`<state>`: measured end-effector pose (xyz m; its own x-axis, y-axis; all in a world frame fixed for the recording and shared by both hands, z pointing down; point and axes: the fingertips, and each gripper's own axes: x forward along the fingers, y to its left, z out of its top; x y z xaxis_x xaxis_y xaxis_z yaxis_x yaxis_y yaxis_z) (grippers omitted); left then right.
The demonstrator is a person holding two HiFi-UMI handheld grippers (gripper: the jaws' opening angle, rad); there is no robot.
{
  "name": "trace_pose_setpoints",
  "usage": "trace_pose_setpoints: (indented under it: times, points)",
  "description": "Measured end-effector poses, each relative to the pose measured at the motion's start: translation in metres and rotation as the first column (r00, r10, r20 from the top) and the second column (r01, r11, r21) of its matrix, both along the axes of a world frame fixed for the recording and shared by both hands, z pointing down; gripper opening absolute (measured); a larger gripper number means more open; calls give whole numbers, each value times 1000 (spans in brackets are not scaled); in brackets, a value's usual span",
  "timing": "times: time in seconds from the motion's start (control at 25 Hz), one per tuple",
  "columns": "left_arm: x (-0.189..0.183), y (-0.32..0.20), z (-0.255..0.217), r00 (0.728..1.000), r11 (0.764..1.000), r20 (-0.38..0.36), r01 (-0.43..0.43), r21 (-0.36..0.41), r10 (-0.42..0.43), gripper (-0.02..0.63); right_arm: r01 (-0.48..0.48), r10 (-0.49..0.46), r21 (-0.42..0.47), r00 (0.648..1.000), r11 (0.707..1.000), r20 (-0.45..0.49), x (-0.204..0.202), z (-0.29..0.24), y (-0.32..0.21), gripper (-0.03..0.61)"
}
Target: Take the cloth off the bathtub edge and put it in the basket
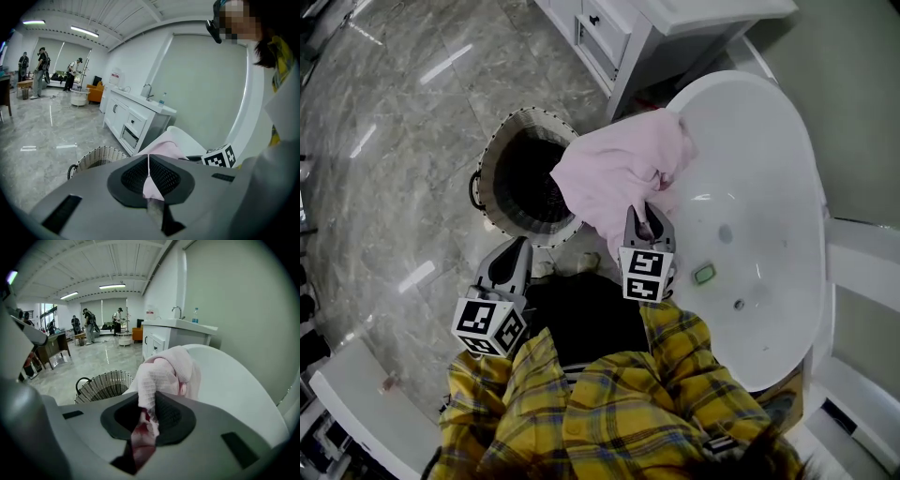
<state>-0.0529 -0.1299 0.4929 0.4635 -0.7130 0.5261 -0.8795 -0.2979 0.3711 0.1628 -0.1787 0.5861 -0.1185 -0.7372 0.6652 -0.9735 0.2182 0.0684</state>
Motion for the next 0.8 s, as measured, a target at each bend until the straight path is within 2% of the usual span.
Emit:
trace_pose_setpoints:
  times: [0.04, 0.08, 0.24, 0.44, 0.8]
  points:
    - [0, 0, -1, 1000, 1000, -2, -7, 3, 7, 23, 3, -3, 5, 1000, 1000, -9, -2, -1, 1, 61]
    - [-1, 0, -2, 1000, 1000, -4, -14, 6, 14, 23, 0, 0, 5, 1000, 1000, -12, -3, -1, 2, 52]
    - [-6, -2, -11, 999, 999, -10, -34, 26, 34, 23, -42, 42, -4, 999, 999, 10, 3, -5, 1, 49]
    - [-21, 3, -16, 999, 999, -13, -36, 35, 37, 22, -68, 67, 31, 997, 997, 28, 9, -24, -3, 48]
    - [-30, 1, -35, 999, 997, -17, -39, 73, 40, 23, -51, 38, 137, 995, 989, 93, -11, -92, -14, 48]
